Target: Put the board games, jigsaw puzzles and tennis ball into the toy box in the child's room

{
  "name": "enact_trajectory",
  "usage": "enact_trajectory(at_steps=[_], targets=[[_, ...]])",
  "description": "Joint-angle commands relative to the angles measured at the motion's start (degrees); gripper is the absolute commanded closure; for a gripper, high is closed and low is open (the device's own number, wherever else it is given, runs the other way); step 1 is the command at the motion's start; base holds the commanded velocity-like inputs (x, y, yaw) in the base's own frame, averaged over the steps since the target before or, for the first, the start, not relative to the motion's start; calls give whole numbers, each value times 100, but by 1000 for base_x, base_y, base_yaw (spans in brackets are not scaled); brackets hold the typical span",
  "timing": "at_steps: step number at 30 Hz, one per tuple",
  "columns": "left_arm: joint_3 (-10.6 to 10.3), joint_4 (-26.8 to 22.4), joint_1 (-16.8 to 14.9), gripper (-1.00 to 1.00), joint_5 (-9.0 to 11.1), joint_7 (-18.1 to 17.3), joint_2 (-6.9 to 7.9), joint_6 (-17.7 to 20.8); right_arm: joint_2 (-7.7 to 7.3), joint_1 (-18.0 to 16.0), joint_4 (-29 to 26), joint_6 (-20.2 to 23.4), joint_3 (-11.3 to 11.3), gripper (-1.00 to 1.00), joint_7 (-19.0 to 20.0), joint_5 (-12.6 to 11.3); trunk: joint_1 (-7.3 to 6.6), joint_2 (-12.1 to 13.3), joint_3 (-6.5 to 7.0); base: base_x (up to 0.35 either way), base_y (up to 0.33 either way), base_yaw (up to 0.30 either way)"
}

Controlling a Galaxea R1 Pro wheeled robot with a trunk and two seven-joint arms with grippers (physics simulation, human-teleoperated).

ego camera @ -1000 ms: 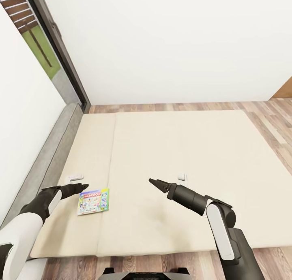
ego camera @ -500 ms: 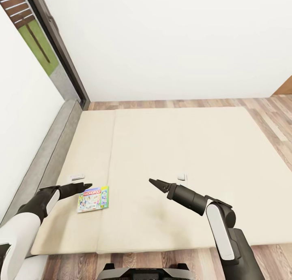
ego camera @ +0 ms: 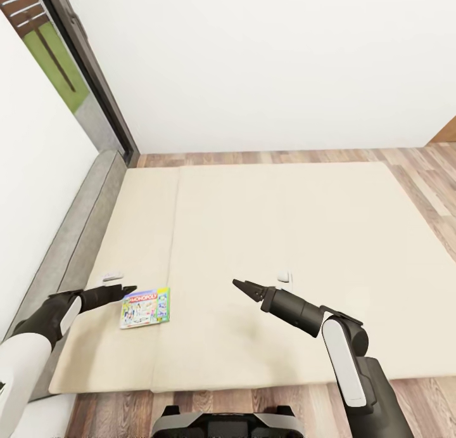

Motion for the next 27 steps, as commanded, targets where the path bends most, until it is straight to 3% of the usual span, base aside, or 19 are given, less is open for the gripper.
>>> enact_trajectory(at_steps=[1, 9, 27], targets=[[58, -2, -3, -100, 36, -30, 10, 54, 9, -3, -1, 32, -12, -100, 21, 1, 3, -9, -17, 0, 0, 0], [239, 1, -3, -100, 33, -48, 80, 58, 18, -2, -4, 32, -12, -100, 21, 1, 3, -9, -93, 0, 0, 0], [264, 4, -3, -100, 25, 0, 75, 63, 18, -2, -3, 32, -12, -100, 37, 1, 3, -9, -264, 0, 0, 0]])
